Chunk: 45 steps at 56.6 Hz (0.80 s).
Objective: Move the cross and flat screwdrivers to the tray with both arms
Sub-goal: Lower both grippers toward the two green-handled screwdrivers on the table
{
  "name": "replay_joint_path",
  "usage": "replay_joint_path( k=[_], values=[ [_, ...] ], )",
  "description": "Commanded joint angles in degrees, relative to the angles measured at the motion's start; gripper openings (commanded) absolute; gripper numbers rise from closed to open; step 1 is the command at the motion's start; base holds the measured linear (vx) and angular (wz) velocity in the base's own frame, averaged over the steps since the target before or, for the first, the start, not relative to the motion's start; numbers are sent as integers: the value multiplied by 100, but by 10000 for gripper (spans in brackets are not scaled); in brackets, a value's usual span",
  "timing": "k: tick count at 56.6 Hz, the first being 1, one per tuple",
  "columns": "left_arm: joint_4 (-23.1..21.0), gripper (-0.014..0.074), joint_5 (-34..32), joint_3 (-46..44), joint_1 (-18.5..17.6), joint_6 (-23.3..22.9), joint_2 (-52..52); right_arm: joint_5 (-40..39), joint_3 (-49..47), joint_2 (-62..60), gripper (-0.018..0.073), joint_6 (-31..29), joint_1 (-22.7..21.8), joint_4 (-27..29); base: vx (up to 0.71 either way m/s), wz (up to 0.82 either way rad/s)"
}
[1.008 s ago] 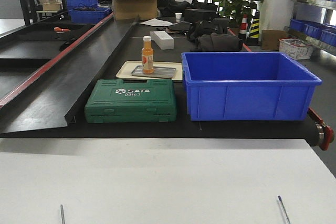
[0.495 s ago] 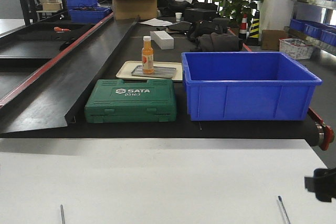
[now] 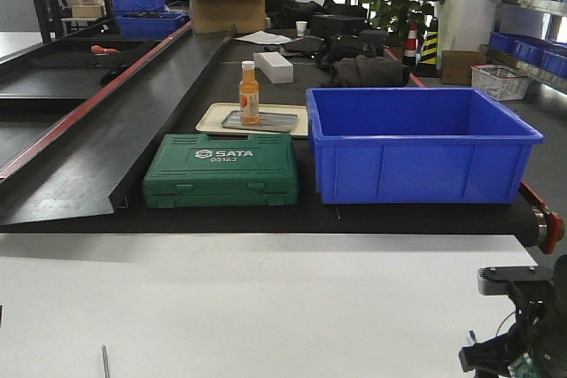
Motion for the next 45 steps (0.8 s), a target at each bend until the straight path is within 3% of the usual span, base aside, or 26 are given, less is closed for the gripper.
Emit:
replay_joint_path(
  k=[1, 16, 31, 45],
  values=[
    [-16, 503, -340, -202, -23, -41, -52, -162, -198, 85, 572, 3, -43, -127, 0, 0],
    [-16, 503, -23, -202, -23, -46, -52, -219, -198, 718, 572, -123, -429, -160, 0, 0],
    [-16, 503, -7, -202, -23, -155, -52, -604, -210, 898, 572, -545, -418, 458, 0, 0],
    [-16, 503, -2, -202, -23, -156, -52, -425, -626, 1252, 563, -775, -418, 608, 0, 0]
  ],
)
